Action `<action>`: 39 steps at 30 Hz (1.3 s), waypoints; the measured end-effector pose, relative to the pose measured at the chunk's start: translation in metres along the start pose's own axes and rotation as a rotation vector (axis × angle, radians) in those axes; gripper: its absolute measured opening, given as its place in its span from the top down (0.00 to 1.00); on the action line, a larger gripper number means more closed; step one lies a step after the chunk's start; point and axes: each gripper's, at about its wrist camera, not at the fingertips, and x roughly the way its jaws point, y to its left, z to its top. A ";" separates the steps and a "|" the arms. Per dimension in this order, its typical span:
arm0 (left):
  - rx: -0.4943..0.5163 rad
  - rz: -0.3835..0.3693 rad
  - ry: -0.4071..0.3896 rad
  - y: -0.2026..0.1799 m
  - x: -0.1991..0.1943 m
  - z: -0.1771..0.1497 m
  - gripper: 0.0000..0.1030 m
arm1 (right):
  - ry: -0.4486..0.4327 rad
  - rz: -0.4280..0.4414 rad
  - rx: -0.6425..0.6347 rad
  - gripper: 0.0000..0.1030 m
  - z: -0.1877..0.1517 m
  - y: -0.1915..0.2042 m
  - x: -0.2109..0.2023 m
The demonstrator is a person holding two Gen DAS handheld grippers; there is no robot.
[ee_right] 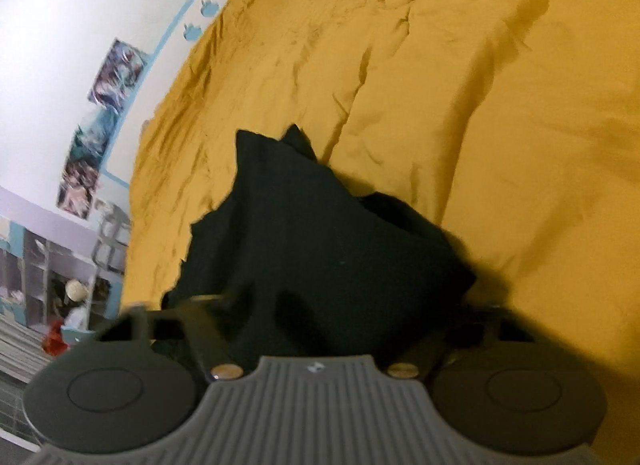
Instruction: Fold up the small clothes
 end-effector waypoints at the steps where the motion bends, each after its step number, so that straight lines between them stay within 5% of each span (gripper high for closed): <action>1: 0.012 -0.001 -0.005 -0.004 -0.002 0.000 0.84 | 0.005 0.004 0.010 0.87 0.004 -0.002 0.000; 7: 0.080 -0.052 -0.029 -0.042 -0.023 0.002 0.86 | 0.002 0.064 -0.076 0.92 0.020 0.023 -0.031; 13: 0.155 -0.128 -0.003 -0.068 -0.068 -0.029 0.87 | -0.022 0.104 -0.145 0.92 0.038 0.036 -0.105; 17: 0.169 -0.091 0.070 -0.038 -0.084 -0.072 0.86 | 0.007 0.054 -0.167 0.92 0.032 -0.003 -0.144; 20: 0.123 0.023 0.167 0.002 -0.075 -0.092 0.86 | 0.072 -0.023 -0.111 0.90 0.021 -0.051 -0.140; 22: 0.111 -0.008 0.167 0.015 -0.087 -0.090 0.85 | 0.087 -0.065 -0.072 0.78 0.019 -0.077 -0.141; 24: 0.128 0.027 0.154 0.012 -0.112 -0.079 0.83 | 0.076 -0.016 -0.046 0.76 0.020 -0.091 -0.159; 27: 0.247 0.105 0.116 -0.007 -0.146 -0.060 0.73 | -0.015 -0.061 -0.119 0.51 0.034 -0.083 -0.192; 30: 0.443 0.131 0.043 -0.047 -0.151 -0.042 0.74 | -0.131 -0.096 -0.382 0.45 0.047 -0.043 -0.202; 36: 0.787 0.089 -0.060 -0.117 -0.073 -0.024 0.73 | -0.171 -0.013 -0.709 0.32 0.063 0.026 -0.130; 39: 0.833 0.107 -0.062 -0.123 -0.019 -0.013 0.73 | -0.149 -0.041 -0.783 0.32 0.077 0.043 -0.073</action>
